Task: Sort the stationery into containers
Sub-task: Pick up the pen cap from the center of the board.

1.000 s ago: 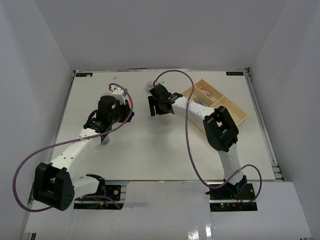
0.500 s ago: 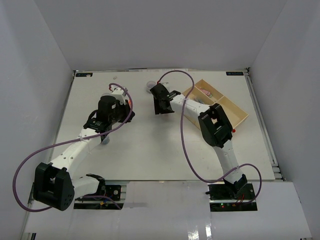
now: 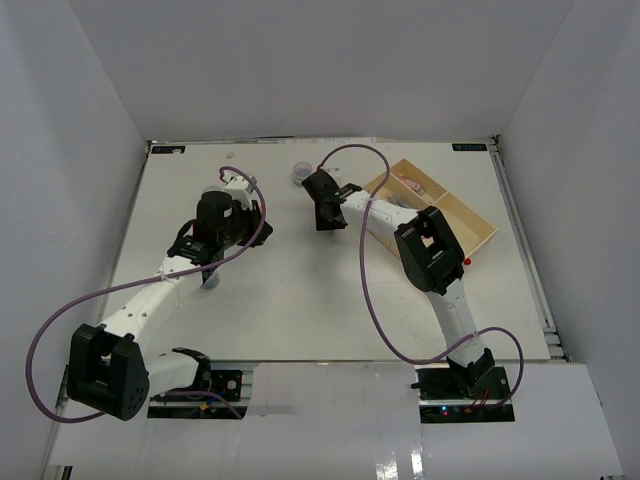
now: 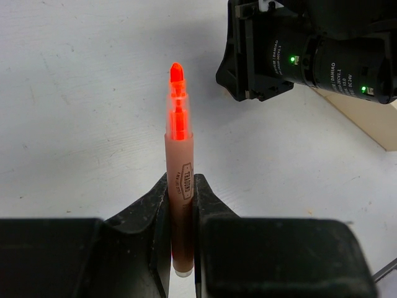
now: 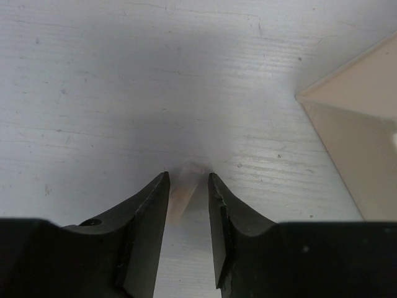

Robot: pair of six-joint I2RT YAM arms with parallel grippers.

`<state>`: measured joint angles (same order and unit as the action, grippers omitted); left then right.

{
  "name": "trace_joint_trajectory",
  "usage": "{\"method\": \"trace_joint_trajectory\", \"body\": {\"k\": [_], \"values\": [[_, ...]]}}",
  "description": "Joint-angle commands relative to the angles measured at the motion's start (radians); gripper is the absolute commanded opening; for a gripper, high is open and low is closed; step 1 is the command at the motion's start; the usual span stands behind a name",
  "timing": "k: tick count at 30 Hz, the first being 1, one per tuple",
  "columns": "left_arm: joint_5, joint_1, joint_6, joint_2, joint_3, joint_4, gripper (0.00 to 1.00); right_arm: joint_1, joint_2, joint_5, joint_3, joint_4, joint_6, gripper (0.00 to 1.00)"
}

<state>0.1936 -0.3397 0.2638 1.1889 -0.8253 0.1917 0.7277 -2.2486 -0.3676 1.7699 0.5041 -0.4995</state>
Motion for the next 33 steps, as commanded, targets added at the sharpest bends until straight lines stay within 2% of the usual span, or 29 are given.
{"method": "trace_joint_trajectory", "body": {"k": [1, 6, 10, 13, 17, 19, 22, 26, 30, 33], "values": [[0.03, 0.008, 0.008, -0.011, 0.003, -0.005, 0.0, -0.004, -0.014, -0.017, -0.009, -0.026, -0.02, 0.37], [0.041, 0.013, 0.011, -0.011, 0.005, -0.009, 0.0, -0.002, -0.008, -0.001, -0.024, -0.033, -0.02, 0.31], [0.073, 0.016, 0.009, -0.011, 0.009, -0.021, 0.0, -0.004, 0.027, 0.013, -0.066, -0.076, -0.011, 0.18], [0.116, 0.016, 0.006, -0.012, 0.012, -0.035, 0.0, -0.002, 0.082, 0.027, -0.122, -0.128, 0.007, 0.15], [0.191, 0.018, -0.009, -0.02, 0.021, -0.07, 0.0, 0.001, 0.234, 0.048, -0.24, -0.225, 0.052, 0.08], [0.234, 0.018, -0.018, -0.032, 0.029, -0.087, 0.0, 0.006, 0.303, 0.065, -0.333, -0.277, 0.093, 0.08], [0.331, 0.018, -0.023, -0.058, 0.044, -0.144, 0.0, 0.006, 0.504, 0.097, -0.467, -0.407, 0.133, 0.08], [0.455, 0.016, -0.012, -0.095, 0.063, -0.227, 0.0, 0.006, 0.689, 0.151, -0.597, -0.617, 0.185, 0.08], [0.579, 0.013, 0.017, -0.081, 0.04, -0.294, 0.0, 0.007, 0.834, 0.208, -0.661, -0.747, 0.222, 0.08], [0.619, -0.002, 0.018, -0.048, -0.043, -0.299, 0.0, 0.007, 0.902, 0.214, -0.659, -0.817, 0.233, 0.08]]}}
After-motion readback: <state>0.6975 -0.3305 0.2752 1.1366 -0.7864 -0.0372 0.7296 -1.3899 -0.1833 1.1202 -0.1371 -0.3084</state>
